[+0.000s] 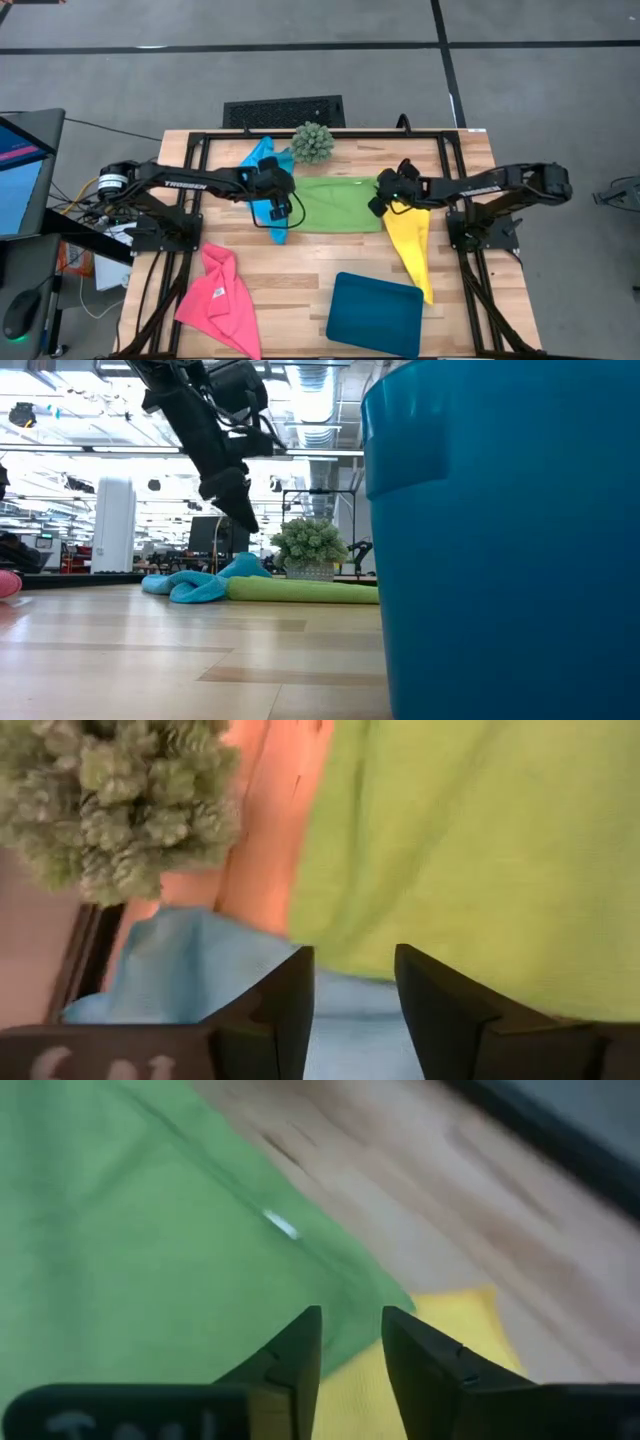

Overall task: Fold microfiber towels
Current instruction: Fold the green microfiber cloth

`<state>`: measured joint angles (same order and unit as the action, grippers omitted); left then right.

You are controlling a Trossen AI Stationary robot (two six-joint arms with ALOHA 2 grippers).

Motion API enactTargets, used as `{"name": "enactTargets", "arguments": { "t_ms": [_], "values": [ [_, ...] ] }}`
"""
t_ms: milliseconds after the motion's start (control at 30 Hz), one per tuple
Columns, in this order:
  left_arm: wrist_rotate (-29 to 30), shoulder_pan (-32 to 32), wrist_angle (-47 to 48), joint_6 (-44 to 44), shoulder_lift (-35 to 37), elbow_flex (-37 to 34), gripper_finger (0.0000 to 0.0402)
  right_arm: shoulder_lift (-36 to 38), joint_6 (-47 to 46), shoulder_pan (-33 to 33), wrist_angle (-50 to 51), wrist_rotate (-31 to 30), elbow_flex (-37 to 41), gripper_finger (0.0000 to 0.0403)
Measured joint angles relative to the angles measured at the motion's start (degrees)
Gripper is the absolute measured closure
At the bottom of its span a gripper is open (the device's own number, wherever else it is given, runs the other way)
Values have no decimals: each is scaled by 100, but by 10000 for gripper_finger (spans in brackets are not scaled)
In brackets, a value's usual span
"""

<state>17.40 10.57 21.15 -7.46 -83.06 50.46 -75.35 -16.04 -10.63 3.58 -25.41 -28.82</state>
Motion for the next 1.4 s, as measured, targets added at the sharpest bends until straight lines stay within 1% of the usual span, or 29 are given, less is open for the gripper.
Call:
{"name": "enactTargets", "arguments": {
  "t_ms": [67, 133, 200, 233, 267, 333, 467, 667, 900, 1000, 1067, 1233, 1267, 1400],
  "values": [
    [-525, 0, -3, 98, 69, 0, 265, 175, 410, 7, -57, 8, 0, 266],
    [-1238, -2, -42, 170, 104, 0, 267, 269, 865, -112, -251, 209, 0, 264],
    [-1916, -14, -143, 192, 104, -6, 274, 297, 1245, -360, -487, 818, 0, 264],
    [-2143, -33, -217, 204, 104, -26, 278, 294, 1371, -502, -574, 1174, 0, 264],
    [-2248, -60, -322, 205, 91, -73, 282, 255, 1476, -641, -658, 1517, 0, 265],
    [-2268, -119, -521, 200, 73, -239, 291, 124, 1659, -881, -682, 1917, -4, 266],
    [-2253, -136, -871, 212, 71, -549, 305, -194, 1916, -1166, -688, 2186, 0, 266],
    [-2152, -143, -890, 266, 71, -664, 314, -522, 1957, -1343, -894, 2262, -2, 265],
    [-2126, -155, -886, 269, 69, -664, 315, -949, 1958, -1391, -1070, 2405, -4, 276],
    [-2126, -155, -877, 273, 69, -664, 315, -1036, 1955, -1391, -1084, 2406, -3, 290],
    [-2126, -155, -873, 275, 69, -664, 315, -1032, 1955, -1390, -1130, 2402, -4, 309],
    [-2126, -155, -868, 357, 69, -664, 315, -840, 1955, -1411, -1169, 2384, -4, 382],
    [-2126, -155, -868, 368, 69, -664, 315, -800, 1953, -1426, -1150, 2382, -3, 390],
    [-2126, -155, -864, 407, 69, -664, 315, -667, 1911, -1505, -1144, 2367, -4, 386]
  ]
}}
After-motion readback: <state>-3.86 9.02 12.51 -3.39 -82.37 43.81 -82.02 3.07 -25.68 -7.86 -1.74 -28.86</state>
